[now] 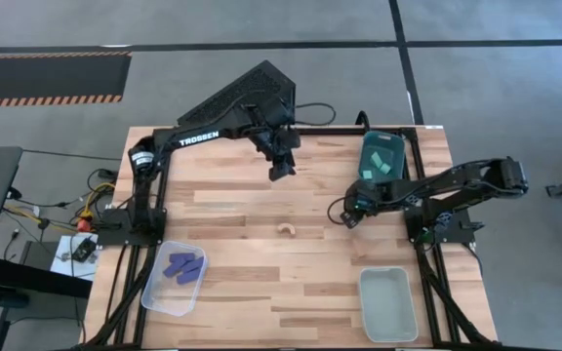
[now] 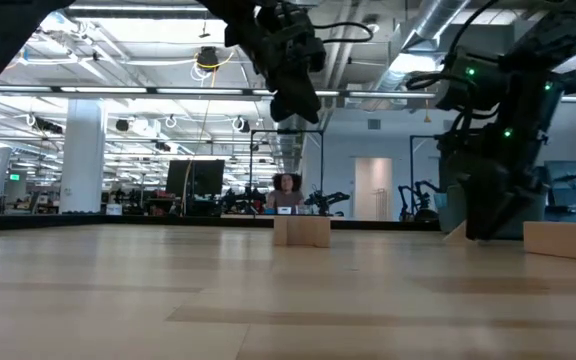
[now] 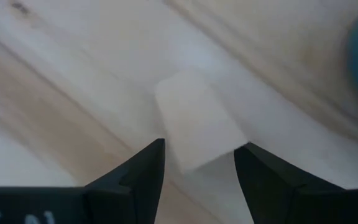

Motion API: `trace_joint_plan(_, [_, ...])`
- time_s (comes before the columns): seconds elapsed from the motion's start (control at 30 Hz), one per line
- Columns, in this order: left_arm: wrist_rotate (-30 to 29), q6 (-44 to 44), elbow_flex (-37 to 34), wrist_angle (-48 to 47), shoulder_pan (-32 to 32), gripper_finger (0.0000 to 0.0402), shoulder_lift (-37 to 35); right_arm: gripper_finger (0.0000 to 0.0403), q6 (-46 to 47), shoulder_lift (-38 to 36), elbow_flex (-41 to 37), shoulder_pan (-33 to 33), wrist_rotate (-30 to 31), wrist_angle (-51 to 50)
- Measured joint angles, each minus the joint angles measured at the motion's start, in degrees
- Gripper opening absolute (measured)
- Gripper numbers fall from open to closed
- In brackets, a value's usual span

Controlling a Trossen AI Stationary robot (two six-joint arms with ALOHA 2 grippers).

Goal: Sort & place blocks by color
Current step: Put the top brown block into the gray bin

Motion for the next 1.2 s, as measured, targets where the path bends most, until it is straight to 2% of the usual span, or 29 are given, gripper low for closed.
trace_joint_plan(0.27, [1.3, 0.2, 0.0, 0.4, 2.3, 0.0142, -0.3, 0.0233, -3.4, -0.5, 0.0, -0.1, 2.2, 3.0])
trace_joint_plan(0.43, [3.5, -0.5, 0.1, -0.3, 2.0, 0.0142, 1.0, 0.0228, -7.0, 1.3, 0.0, -0.1, 2.2, 5.0])
trace_joint_plan(0.57, [3.5, 0.6, 0.0, -2.4, 1.2, 0.0142, 1.5, 0.0195, -6.5, 3.1, 0.0, -0.1, 2.2, 5.3])
trace_joint_plan(0.77, [-1.3, 1.3, -0.5, -3.2, 0.5, 0.0142, 1.5, 0.0127, -4.8, 3.1, 0.1, -0.1, 2.3, 6.6])
trace_joint_plan(0.87, [-1.1, 2.3, -0.4, -4.4, 0.6, 0.0142, 1.5, 0.012, -3.2, 1.7, 0.2, -0.2, 1.9, 7.5])
trace_joint_plan(1.07, [6.8, 4.4, -0.4, -6.7, 3.8, 0.0139, -0.2, 0.0138, 3.6, -5.5, 1.0, 2.5, -0.9, 7.8])
trace_joint_plan(1.2, [8.8, 3.8, -0.4, -3.5, 5.5, 0.0116, -1.5, 0.0133, 6.2, -12.0, 1.1, 5.7, -0.2, 9.5])
